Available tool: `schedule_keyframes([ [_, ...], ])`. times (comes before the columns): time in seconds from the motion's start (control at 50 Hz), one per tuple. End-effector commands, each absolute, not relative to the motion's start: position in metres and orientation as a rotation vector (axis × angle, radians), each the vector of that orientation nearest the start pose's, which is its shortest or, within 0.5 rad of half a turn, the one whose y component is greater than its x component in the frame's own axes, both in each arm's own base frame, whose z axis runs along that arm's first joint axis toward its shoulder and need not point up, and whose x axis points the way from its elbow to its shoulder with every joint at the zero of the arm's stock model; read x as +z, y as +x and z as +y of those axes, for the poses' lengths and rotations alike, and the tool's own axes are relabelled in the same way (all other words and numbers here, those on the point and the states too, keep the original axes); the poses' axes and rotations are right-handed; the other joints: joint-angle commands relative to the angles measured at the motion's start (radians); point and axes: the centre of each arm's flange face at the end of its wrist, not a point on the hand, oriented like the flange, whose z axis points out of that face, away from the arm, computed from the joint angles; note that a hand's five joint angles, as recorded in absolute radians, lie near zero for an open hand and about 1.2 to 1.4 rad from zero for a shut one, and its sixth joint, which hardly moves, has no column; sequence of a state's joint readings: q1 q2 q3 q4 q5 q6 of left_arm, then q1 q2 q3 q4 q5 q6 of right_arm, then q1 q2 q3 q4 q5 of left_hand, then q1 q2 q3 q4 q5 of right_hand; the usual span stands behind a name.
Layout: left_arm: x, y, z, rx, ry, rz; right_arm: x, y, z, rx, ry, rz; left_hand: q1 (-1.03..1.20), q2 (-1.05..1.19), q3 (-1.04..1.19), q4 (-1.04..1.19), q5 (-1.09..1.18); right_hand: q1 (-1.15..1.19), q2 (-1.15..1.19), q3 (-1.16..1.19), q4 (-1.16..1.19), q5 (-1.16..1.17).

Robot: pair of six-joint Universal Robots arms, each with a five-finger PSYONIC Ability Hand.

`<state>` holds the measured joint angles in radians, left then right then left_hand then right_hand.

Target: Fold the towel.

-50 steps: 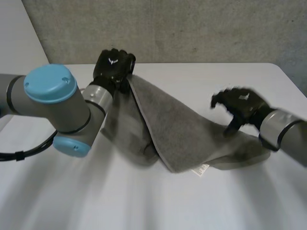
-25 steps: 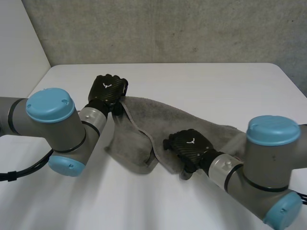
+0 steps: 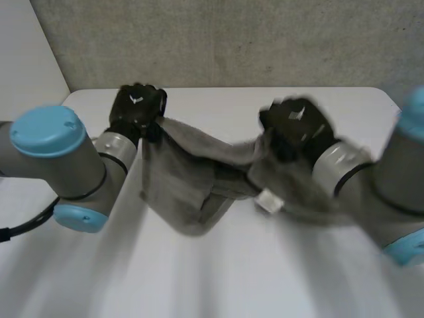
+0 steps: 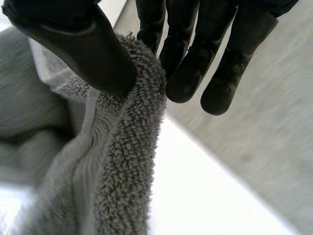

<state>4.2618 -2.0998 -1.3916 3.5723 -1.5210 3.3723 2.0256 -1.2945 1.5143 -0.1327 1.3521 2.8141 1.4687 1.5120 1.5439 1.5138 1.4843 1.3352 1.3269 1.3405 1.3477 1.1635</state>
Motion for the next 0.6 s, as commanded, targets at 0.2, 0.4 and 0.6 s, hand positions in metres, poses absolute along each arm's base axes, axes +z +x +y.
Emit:
schedule_keyframes([
  [0.2, 0.377, -0.280, -0.258, -2.832, 0.688, 1.686, 0.386, 0.220, -0.262, -2.071, -0.921, 1.932, -0.072, -0.116, -0.148, -0.118, -0.263, 0.061, 0.069, 0.056, 0.049, 0.058],
  [0.4, 0.392, -0.274, -0.244, -2.802, 0.719, 1.708, 0.362, 0.204, -0.286, -1.816, -1.071, 2.124, -0.072, -0.116, -0.148, -0.118, -0.263, 0.061, 0.069, 0.056, 0.049, 0.058],
  [0.6, 0.272, -0.302, -0.296, -2.304, 1.060, 1.901, 0.283, 0.226, -0.315, -1.510, -1.244, 2.255, -0.072, -0.116, -0.148, -0.118, -0.263, 0.061, 0.069, 0.056, 0.049, 0.058],
])
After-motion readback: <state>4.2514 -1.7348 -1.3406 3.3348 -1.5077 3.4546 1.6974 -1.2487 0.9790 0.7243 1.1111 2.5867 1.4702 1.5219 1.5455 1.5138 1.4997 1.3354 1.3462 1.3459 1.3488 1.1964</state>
